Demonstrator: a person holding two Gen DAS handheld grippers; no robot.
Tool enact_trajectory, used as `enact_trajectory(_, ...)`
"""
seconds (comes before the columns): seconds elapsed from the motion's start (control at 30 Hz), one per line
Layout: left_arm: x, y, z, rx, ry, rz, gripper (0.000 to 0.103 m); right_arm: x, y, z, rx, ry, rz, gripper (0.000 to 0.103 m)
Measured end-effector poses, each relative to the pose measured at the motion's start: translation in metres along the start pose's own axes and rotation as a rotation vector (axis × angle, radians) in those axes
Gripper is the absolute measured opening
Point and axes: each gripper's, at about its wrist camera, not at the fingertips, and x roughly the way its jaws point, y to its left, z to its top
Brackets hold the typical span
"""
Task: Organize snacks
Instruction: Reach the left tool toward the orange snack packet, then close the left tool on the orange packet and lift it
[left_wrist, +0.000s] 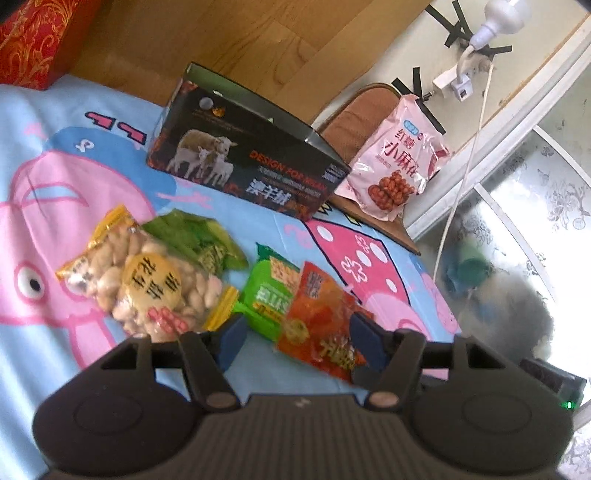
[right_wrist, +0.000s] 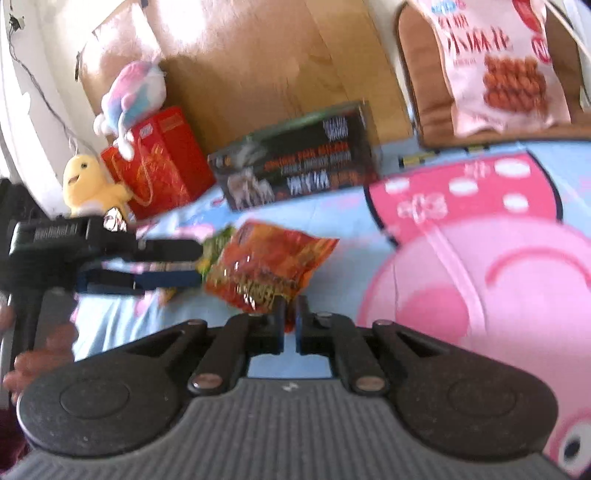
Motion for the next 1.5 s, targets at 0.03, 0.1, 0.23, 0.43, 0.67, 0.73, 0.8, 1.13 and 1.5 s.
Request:
enact_trajectory(0.03,0.001,-0.001,-0.001,0.001,0.004,-0.004,0.063,-0.004,0.002,-0.003,-0.009,0.004,0.012,0.008)
enact_trajectory(0.1,0.004,-0.006,-0.004,0.017,0.014,-0.007,0.063,-0.011,0.005,-0.006,-0.033,0.01,0.025,0.008)
enact_trajectory(0.23,0.013,-0.013,-0.004,0.04,0.036,0.005,0.063,-0.013,0.005,-0.008,-0.056,0.021,0.038,0.025)
enact_trajectory(0.43,0.022,-0.016,-0.007,0.065,0.05,0.009,0.044,0.0,0.019,-0.003,-0.147,0.002,0.008,0.049)
enact_trajectory(0.67,0.029,-0.011,-0.013,0.047,0.083,-0.032,0.015,0.01,0.031,-0.004,-0.246,-0.01,-0.032,0.058)
enact_trajectory(0.73,0.026,-0.005,-0.013,0.004,0.073,-0.049,0.028,0.009,0.028,-0.004,-0.228,-0.013,-0.023,0.058)
enact_trajectory(0.8,0.019,-0.001,-0.012,-0.025,0.051,-0.081,0.054,0.007,0.026,-0.003,-0.207,-0.018,-0.014,0.058)
enact_trajectory(1.13,0.027,0.012,0.006,-0.121,0.051,-0.113,0.01,0.007,0.013,0.003,-0.093,-0.014,0.051,0.058)
enact_trajectory(1.5,-0.01,0.003,-0.034,-0.022,0.037,-0.065,0.01,-0.001,0.014,0.001,-0.109,0.008,0.157,0.057)
